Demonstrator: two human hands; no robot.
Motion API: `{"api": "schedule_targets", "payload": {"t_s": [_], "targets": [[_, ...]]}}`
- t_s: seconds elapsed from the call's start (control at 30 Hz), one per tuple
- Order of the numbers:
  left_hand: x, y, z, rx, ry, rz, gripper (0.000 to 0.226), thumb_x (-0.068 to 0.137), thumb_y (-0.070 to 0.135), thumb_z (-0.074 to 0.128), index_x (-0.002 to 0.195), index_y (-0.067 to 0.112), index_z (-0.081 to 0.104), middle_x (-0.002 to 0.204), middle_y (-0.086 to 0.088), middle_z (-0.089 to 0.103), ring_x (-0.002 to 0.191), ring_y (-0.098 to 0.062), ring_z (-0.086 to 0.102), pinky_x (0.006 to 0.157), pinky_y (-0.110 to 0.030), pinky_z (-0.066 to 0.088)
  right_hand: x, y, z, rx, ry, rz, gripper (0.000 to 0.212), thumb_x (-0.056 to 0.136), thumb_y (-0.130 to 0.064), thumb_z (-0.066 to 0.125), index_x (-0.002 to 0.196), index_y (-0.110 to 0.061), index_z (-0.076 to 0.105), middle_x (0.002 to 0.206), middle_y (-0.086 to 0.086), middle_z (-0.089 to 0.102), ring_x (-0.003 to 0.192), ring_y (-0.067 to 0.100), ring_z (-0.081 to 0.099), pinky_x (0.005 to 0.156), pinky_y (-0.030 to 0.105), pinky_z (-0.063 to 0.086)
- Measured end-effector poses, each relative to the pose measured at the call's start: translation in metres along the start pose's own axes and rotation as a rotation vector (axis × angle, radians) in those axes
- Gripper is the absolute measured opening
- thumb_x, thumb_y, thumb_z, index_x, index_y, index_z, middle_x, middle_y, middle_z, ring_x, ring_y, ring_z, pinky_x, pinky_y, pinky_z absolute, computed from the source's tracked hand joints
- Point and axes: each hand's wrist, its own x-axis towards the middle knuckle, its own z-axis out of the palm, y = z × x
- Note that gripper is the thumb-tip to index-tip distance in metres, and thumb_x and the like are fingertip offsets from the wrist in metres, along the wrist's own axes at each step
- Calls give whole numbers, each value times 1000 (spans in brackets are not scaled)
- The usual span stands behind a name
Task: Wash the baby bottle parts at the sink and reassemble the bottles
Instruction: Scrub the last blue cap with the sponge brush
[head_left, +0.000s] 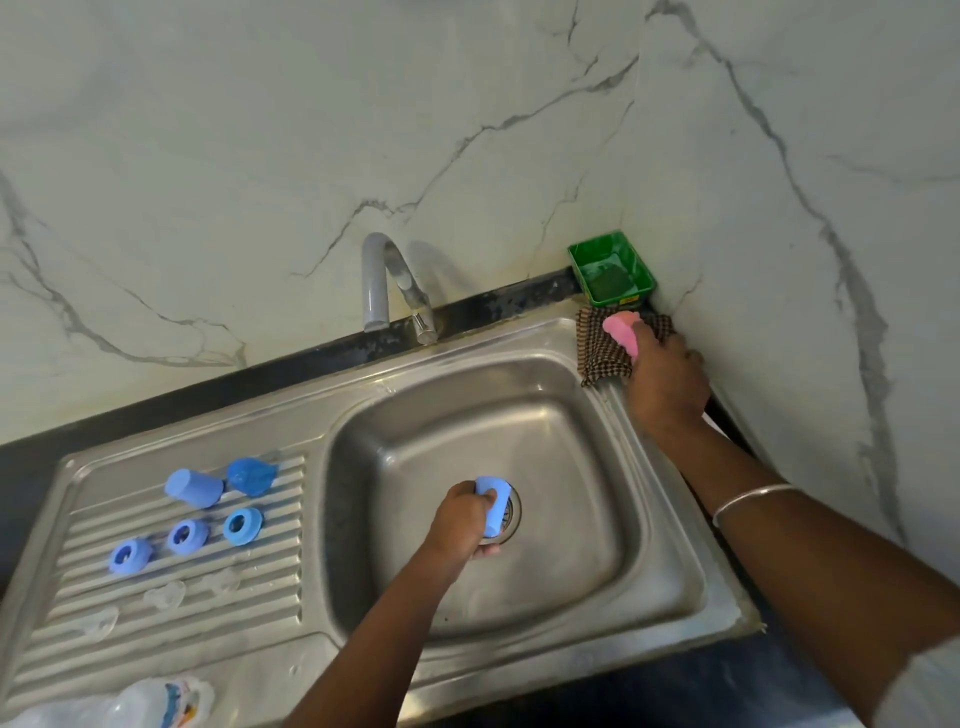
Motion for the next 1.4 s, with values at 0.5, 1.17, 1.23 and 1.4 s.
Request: {"api": "schedule_targets", "payload": {"t_s": [0.5,1.17,1.23,1.4], "targets": [[-17,-9,-25,-473,1,56,25,100,39,47,103,16,58,80,-5,61,43,-8,57,56,-26,32,-125,-69,6,214,-148,-334,69,96,-25,47,153,-45,13,123,12,47,82,33,63,67,37,50],[-47,-12,-81,-1206,-170,40,43,105,41,43,94,5,64,64,-10,67,56,-21,63,49,-25,53,-242,-138,1,327,-286,-617,60,100,-25,47,151,-51,26,102,-8,46,79,19,59,60,33,45],[-45,-14,-90,-1173,-191,27,47,104,45,42,92,4,63,72,-12,63,63,-24,59,54,-28,51,-249,-135,2,332,-266,-643,58,100,-26,49,150,-50,30,99,-10,46,78,18,57,58,31,41],[-46,-32,-85,-1048,-170,26,37,105,43,40,102,13,60,83,-8,65,70,-22,59,63,-31,44,-239,-147,0,325,-227,-547,55,101,-26,48,150,-47,34,103,-7,51,88,18,60,70,33,48]]}}
